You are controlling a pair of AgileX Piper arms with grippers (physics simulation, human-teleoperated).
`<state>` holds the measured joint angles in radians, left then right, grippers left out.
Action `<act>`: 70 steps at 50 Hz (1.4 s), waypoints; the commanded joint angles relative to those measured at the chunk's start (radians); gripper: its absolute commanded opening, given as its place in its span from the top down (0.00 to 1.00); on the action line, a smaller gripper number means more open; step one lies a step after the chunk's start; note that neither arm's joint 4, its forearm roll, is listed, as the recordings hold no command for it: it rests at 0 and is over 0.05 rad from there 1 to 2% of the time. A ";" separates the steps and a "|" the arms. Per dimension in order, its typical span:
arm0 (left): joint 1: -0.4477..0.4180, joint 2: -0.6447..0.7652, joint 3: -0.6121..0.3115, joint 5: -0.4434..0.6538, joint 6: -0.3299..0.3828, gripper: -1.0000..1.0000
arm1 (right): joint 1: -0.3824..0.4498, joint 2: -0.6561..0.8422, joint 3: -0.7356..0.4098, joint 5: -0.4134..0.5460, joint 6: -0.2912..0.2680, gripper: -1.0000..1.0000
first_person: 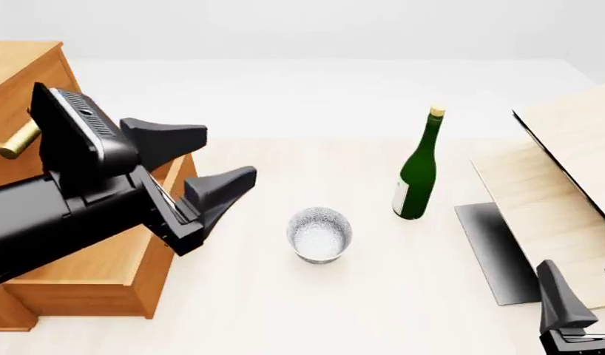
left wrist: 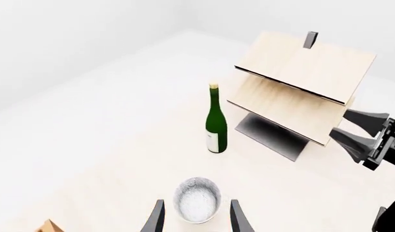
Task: Put the bowl in the bottom drawer of the cabinet.
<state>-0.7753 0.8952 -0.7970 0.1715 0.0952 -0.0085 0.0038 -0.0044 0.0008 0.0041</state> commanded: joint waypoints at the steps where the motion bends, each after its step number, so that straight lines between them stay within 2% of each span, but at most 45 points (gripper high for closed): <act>1: -0.017 0.087 -0.099 0.083 -0.008 0.00 | 0.000 0.000 0.000 0.000 0.000 0.00; 22: -0.060 0.260 -0.263 0.173 -0.030 0.00 | 0.000 0.000 0.000 0.000 0.000 0.00; 24: -0.065 0.274 -0.277 0.177 -0.051 0.00 | 0.000 0.000 0.000 0.000 0.000 0.00; 26: -0.073 0.296 -0.289 0.177 -0.039 0.00 | 0.000 0.000 0.000 0.000 0.000 0.00; 27: -0.076 0.305 -0.303 0.184 -0.060 0.00 | 0.000 0.000 0.000 0.000 0.000 0.00; 29: -0.074 0.340 -0.323 0.202 -0.032 0.00 | -0.001 0.000 0.000 0.000 0.000 0.00; 34: -0.079 0.375 -0.360 0.215 -0.034 0.00 | -0.001 0.000 0.000 0.000 0.000 0.00; 37: -0.076 0.413 -0.375 0.223 -0.002 0.00 | -0.001 0.000 0.000 0.000 0.000 0.00; 43: -0.078 0.466 -0.434 0.260 0.016 0.00 | -0.001 0.000 0.000 0.000 0.000 0.00; 50: -0.078 0.537 -0.488 0.286 0.011 0.00 | -0.001 0.000 0.000 0.000 0.000 0.00; 70: -0.084 0.657 -0.554 0.299 -0.005 0.00 | -0.001 0.004 0.000 -0.004 0.000 0.00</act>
<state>-0.8522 1.4861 -1.3093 0.4566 0.0955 -0.0092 0.0069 -0.0041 -0.0027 0.0045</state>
